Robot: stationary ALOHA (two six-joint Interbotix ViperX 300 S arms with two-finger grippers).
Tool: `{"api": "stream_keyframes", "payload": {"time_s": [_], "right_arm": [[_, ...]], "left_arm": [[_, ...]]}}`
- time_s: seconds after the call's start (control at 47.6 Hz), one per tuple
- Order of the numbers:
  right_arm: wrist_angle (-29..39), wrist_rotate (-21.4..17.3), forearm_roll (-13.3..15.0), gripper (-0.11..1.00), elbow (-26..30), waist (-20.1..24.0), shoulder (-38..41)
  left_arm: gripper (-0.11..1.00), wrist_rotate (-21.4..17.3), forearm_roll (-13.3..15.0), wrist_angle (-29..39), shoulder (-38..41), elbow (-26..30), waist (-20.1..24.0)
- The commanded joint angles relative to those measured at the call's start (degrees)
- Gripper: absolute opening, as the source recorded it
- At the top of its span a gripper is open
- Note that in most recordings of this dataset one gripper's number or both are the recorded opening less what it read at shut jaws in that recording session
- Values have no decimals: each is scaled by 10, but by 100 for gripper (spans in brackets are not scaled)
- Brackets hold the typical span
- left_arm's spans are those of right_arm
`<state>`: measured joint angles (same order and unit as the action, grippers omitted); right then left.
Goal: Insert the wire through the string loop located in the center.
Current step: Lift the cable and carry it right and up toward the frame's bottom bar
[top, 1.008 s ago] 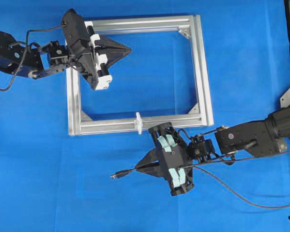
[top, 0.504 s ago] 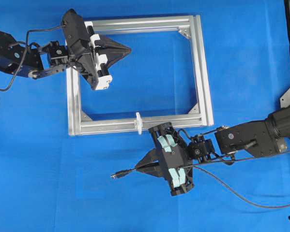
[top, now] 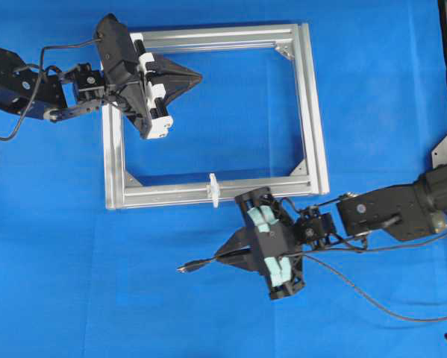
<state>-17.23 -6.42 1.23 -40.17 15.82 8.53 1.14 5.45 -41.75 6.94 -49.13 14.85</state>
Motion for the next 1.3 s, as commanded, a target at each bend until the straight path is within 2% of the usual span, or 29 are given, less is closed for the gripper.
{"api": "stream_keyframes", "payload": {"time_s": [0.0, 0.273, 0.63, 0.924, 1.029, 1.28], "right_arm": [[-4, -2, -3, -2, -7, 0, -31], [-6, -2, -6, -2, -73, 1, -82], [-7, -3, -26, -2, -164, 1, -152], [-17, -2, -35, -2, -184, -4, -171], [-18, -2, -35, -2, -185, -19, -171], [-18, -1, -34, -2, -185, -85, -171]], "left_arm": [[0, 0, -2, -3, -15, 4, -1], [0, 0, -2, -2, -15, 4, -1], [0, 0, -2, -2, -15, 4, -1], [0, 0, -2, -2, -15, 3, -2], [0, 0, -2, -3, -15, 3, -1], [0, 0, -2, -3, -16, 3, -2]]}}
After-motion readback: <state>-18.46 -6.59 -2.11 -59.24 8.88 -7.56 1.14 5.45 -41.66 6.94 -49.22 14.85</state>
